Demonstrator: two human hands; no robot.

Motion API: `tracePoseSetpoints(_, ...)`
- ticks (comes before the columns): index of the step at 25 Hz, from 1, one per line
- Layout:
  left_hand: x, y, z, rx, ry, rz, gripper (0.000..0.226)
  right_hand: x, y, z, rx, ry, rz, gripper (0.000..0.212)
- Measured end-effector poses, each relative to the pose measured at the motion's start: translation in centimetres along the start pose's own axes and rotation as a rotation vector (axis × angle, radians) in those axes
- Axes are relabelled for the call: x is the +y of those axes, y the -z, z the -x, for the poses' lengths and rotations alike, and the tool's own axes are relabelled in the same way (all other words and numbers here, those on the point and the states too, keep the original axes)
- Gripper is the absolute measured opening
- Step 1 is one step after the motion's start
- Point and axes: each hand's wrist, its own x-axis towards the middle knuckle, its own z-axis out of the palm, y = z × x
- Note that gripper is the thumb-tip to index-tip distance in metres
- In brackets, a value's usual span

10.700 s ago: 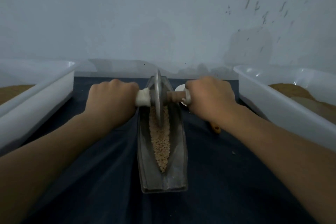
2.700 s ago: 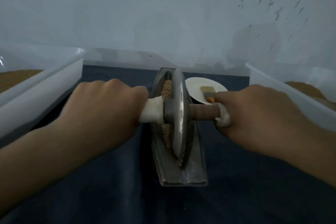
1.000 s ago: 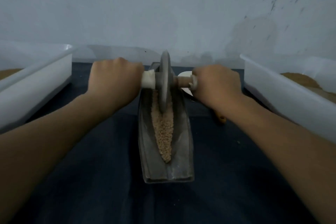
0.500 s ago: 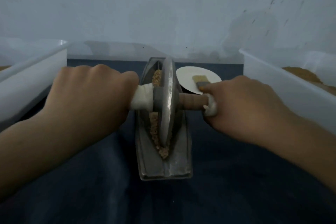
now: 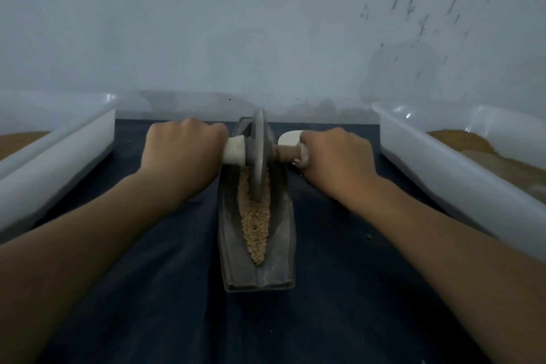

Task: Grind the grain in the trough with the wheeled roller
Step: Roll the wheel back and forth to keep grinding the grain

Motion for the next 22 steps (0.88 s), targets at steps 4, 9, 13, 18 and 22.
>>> tracePoseSetpoints(4, -1.1, 3.9, 4.1, 0.017, -0.128, -0.024, 0.044, 0.8, 3.4, 5.6, 0.041, 0.093, 0.000, 0.022)
tracePoseSetpoints(9, -1.6, 3.1, 4.6, -0.058, -0.065, 0.014, 0.029, 0.5, 4.3, 4.6, 0.038, 0.104, 0.033, 0.025)
tracePoseSetpoints(13, -0.6, -1.0, 0.7, -0.137, 0.076, 0.124, 0.014, -0.3, 1.2, -1.1, 0.011, 0.050, 0.092, 0.020)
tracePoseSetpoints(18, -0.6, -3.2, 0.2, 0.027, 0.099, 0.139, 0.020, -0.1, -1.2, -2.5, 0.205, 0.096, 0.129, 0.017)
tracePoseSetpoints(22, -0.3, -2.1, 0.8, 0.064, 0.053, 0.076, 0.030, 0.3, -1.9, -1.2, 0.268, 0.095, 0.083, 0.029)
